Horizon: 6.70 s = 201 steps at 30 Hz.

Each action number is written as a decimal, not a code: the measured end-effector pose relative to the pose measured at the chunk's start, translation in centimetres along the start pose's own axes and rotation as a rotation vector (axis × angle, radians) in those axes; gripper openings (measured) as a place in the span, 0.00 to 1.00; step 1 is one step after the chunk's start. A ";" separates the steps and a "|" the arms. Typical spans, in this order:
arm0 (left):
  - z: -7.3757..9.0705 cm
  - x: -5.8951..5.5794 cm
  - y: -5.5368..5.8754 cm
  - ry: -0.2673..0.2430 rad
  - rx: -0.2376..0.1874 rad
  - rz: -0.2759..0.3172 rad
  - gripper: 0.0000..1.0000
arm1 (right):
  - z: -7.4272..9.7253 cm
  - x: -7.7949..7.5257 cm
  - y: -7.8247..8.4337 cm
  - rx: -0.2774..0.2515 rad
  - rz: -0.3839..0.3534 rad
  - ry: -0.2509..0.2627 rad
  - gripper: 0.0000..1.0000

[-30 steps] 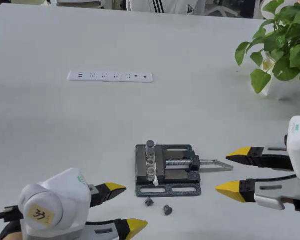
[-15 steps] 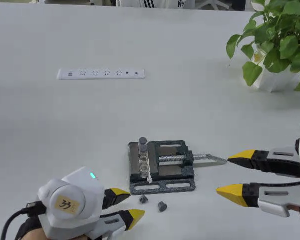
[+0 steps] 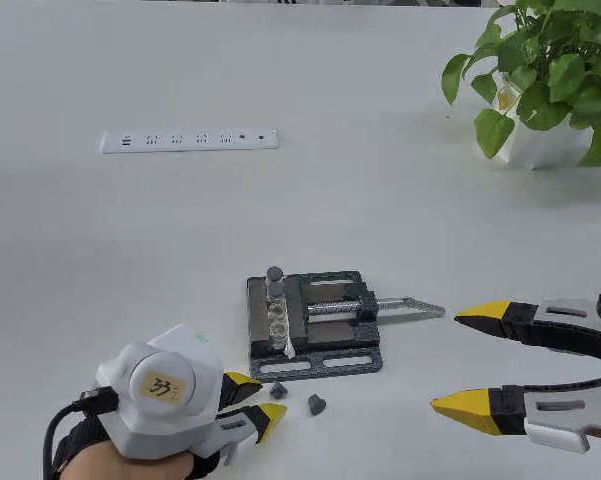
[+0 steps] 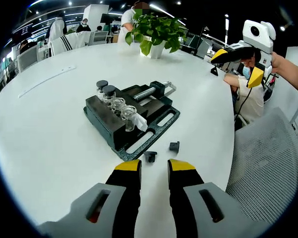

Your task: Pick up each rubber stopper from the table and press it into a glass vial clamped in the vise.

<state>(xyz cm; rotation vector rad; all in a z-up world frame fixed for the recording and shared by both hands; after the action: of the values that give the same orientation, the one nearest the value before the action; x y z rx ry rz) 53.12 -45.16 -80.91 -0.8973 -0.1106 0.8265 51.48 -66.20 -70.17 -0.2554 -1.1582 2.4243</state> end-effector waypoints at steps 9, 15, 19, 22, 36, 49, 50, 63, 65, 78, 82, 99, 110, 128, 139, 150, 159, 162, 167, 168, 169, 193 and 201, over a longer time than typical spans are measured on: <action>-0.4 0.0 -0.1 -0.017 0.014 0.018 0.15 | 0.6 -0.8 2.4 -0.035 0.014 -0.024 0.60; -0.6 0.1 0.1 -0.028 0.029 0.022 0.13 | 1.0 -1.2 3.6 -0.014 0.008 -0.015 0.59; -0.8 0.2 0.2 -0.033 0.033 0.029 0.12 | 1.2 -1.2 3.6 -0.009 0.005 -0.005 0.58; -0.9 0.1 0.1 -0.033 0.034 0.037 0.11 | 1.3 -1.2 3.6 -0.008 0.009 -0.002 0.57; -1.2 0.2 0.2 -0.031 0.041 0.040 0.07 | 1.3 -1.2 3.6 -0.013 -0.003 0.003 0.57; -1.2 0.4 0.3 -0.030 0.050 0.030 0.05 | 1.2 -1.2 3.7 -0.007 -0.003 0.001 0.56; -1.2 0.4 0.3 -0.029 0.050 0.028 0.05 | 1.2 -1.2 3.6 -0.008 -0.004 0.001 0.56; -1.2 0.4 0.3 -0.013 0.058 -0.036 0.04 | 1.1 -0.9 3.8 0.015 0.013 -0.024 0.59; -1.1 0.3 0.2 -0.005 0.054 -0.039 0.04 | 1.1 -0.8 3.8 0.016 0.014 -0.032 0.59; 0.5 -1.1 -1.6 0.074 0.046 -0.124 0.03 | 1.0 -0.4 1.8 0.006 0.063 -0.063 0.57; 1.6 -2.1 -3.0 0.118 0.043 -0.187 0.03 | 0.8 0.0 0.3 -0.020 0.082 -0.082 0.57; 5.8 -6.7 -8.6 0.267 0.059 -0.450 0.03 | 0.6 2.6 -6.1 -0.109 0.188 -0.177 0.48; 7.2 -9.2 -10.8 0.344 0.075 -0.547 0.03 | 0.2 4.6 -8.2 -0.129 0.234 -0.253 0.35; 7.8 -10.6 -11.9 0.385 0.073 -0.582 0.03 | -0.8 5.7 -7.8 -0.097 0.274 -0.317 0.17; 8.0 -10.9 -12.1 0.390 0.072 -0.593 0.03 | -1.0 5.9 -7.8 -0.090 0.276 -0.333 0.12; 8.0 -10.9 -12.2 0.394 0.066 -0.589 0.03 | -1.0 5.9 -7.7 -0.091 0.281 -0.333 0.08; 8.0 -10.7 -12.1 0.397 0.069 -0.573 0.03 | -1.0 5.9 -7.7 -0.091 0.289 -0.329 0.08; 8.0 -10.7 -12.2 0.400 0.067 -0.571 0.03 | -1.0 5.9 -7.8 -0.092 0.290 -0.331 0.08; 8.1 -10.7 -12.2 0.410 0.066 -0.573 0.03 | -0.9 6.0 -7.9 -0.093 0.296 -0.338 0.08; 8.2 -10.7 -12.2 0.412 0.066 -0.572 0.03 | -0.9 6.0 -7.9 -0.092 0.295 -0.340 0.08; 8.2 -10.7 -12.2 0.414 0.067 -0.572 0.03 | -0.9 6.0 -7.9 -0.091 0.292 -0.343 0.08; 8.5 -10.6 -12.2 0.440 0.075 -0.552 0.03 | -0.8 6.2 -8.1 -0.098 0.292 -0.352 0.07; 8.4 -10.7 -12.2 0.440 0.072 -0.549 0.03 | -0.9 6.2 -8.1 -0.102 0.294 -0.348 0.06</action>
<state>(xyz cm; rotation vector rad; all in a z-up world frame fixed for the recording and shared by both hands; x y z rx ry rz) 49.45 -51.11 -64.04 -0.9023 0.0586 0.1138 48.79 -58.25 -64.29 -0.0341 -1.4862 2.7466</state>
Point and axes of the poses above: the centre of the closed fingertips' face, and the gripper's own axes: z roughly backward along the fingers, x roughly to its left, y roughly out of its underside, the point moved 5 cm from there along z, roughly backward along the fingers, and after that the axes turned 1 degree about z, right-handed, at the moved point
